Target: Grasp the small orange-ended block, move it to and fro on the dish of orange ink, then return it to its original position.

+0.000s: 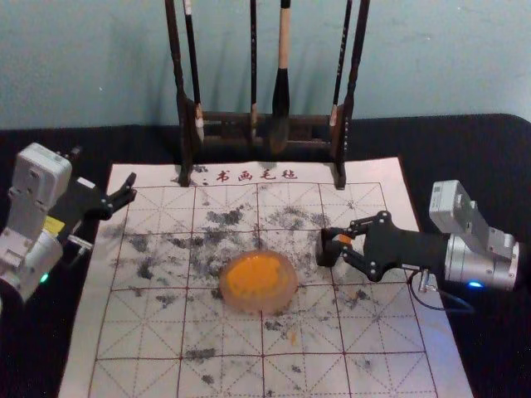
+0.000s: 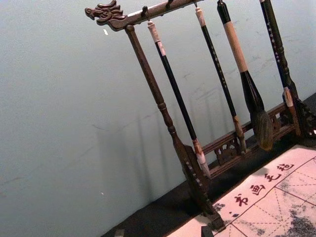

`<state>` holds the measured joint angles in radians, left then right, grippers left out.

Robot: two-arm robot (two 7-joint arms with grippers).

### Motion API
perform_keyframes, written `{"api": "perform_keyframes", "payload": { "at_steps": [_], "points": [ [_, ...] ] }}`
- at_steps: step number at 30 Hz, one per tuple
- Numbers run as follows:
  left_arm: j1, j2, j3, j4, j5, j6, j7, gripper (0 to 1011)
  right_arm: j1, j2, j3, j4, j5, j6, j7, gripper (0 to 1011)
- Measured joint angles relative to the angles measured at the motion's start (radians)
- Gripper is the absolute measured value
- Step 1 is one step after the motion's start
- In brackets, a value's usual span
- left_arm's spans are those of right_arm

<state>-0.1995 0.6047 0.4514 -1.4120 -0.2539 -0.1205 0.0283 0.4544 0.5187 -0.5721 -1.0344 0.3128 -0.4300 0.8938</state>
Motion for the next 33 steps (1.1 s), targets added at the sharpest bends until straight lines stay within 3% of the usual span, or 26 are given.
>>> {"api": "perform_keyframes", "payload": {
  "at_steps": [10,33],
  "points": [
    [0.000,0.000,0.000,0.000,0.000,0.000,0.000,1001,-0.027,0.007,0.031,-0.080,0.025,0.075,-0.055,133],
    [0.000,0.000,0.000,0.000,0.000,0.000,0.000,1001,-0.013,0.070,0.036,-0.264,0.037,0.247,-0.080,133]
  ]
}}
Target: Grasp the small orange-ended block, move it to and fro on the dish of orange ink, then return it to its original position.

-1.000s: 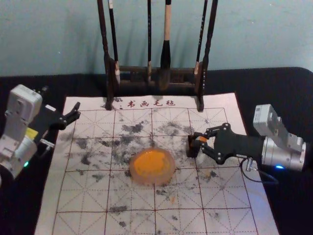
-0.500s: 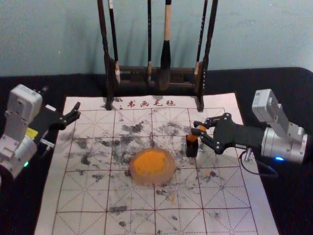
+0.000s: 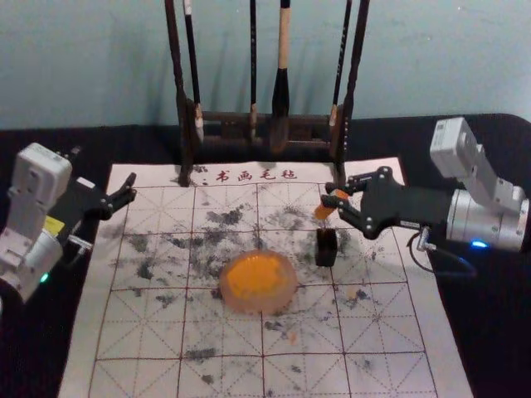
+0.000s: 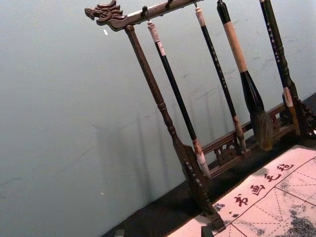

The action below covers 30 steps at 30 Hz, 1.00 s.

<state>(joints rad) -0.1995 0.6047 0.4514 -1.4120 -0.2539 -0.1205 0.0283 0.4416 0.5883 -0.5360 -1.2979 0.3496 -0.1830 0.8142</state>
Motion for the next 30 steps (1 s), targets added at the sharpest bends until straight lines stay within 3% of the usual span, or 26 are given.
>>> {"api": "perform_keyframes", "payload": {
  "at_steps": [5,9,22,30],
  "points": [
    [0.000,0.000,0.000,0.000,0.000,0.000,0.000,1001,0.007,-0.005,-0.003,-0.028,0.019,0.021,0.001,133],
    [0.000,0.000,0.000,0.000,0.000,0.000,0.000,1001,0.021,-0.019,-0.025,-0.031,0.023,0.036,0.012,133],
    [0.000,0.000,0.000,0.000,0.000,0.000,0.000,1001,0.095,-0.095,-0.132,0.040,-0.002,0.071,0.051,133],
    [0.000,0.000,0.000,0.000,0.000,0.000,0.000,1001,0.132,-0.117,-0.181,0.089,-0.036,0.073,0.069,133]
  ]
}}
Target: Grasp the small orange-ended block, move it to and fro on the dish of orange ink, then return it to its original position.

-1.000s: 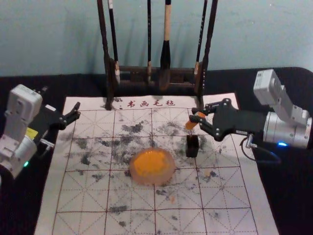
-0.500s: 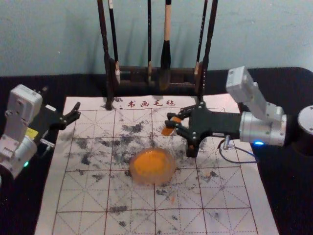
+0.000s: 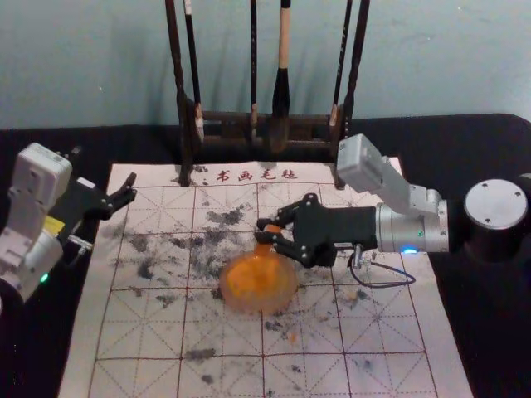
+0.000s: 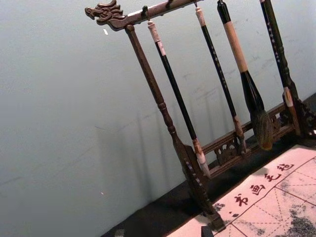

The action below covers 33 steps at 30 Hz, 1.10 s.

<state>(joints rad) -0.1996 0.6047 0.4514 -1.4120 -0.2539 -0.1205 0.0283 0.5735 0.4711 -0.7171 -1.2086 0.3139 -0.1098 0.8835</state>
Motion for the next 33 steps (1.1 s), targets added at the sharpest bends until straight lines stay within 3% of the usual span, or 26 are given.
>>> {"api": "perform_keyframes", "payload": {
  "at_steps": [16,33],
  "points": [
    [0.000,0.000,0.000,0.000,0.000,0.000,0.000,1001,0.038,-0.029,-0.044,0.068,-0.042,-0.011,0.006,133],
    [0.000,0.000,0.000,0.000,0.000,0.000,0.000,1001,0.043,-0.030,-0.051,0.070,-0.060,-0.011,-0.003,133]
  ]
}}
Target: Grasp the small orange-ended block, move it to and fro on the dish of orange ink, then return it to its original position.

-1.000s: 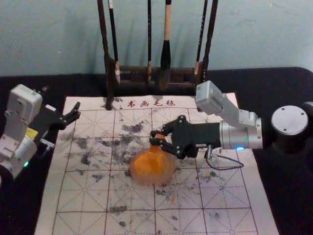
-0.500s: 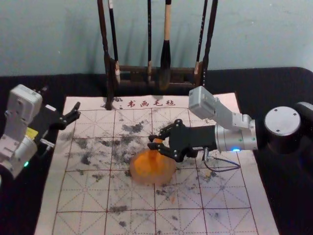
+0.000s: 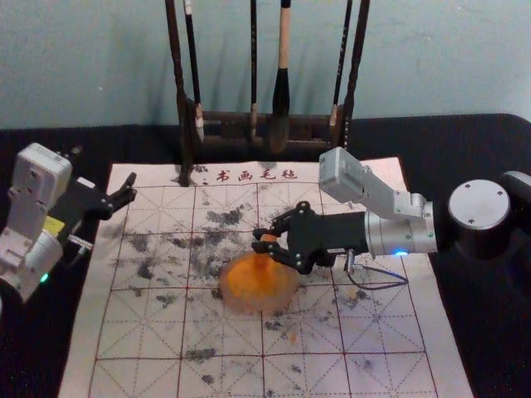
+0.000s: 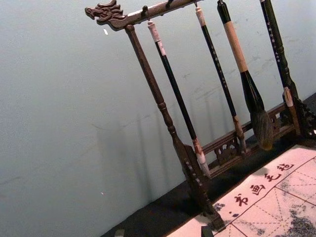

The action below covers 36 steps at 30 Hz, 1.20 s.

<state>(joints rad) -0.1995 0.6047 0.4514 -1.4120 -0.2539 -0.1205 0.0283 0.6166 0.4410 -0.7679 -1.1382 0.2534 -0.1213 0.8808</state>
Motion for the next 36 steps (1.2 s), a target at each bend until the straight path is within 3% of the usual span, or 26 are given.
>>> {"api": "perform_keyframes", "payload": {
  "at_steps": [36],
  "points": [
    [0.000,0.000,0.000,0.000,0.000,0.000,0.000,1001,-0.026,0.048,0.006,-0.058,-0.008,0.004,0.001,133]
  ]
}}
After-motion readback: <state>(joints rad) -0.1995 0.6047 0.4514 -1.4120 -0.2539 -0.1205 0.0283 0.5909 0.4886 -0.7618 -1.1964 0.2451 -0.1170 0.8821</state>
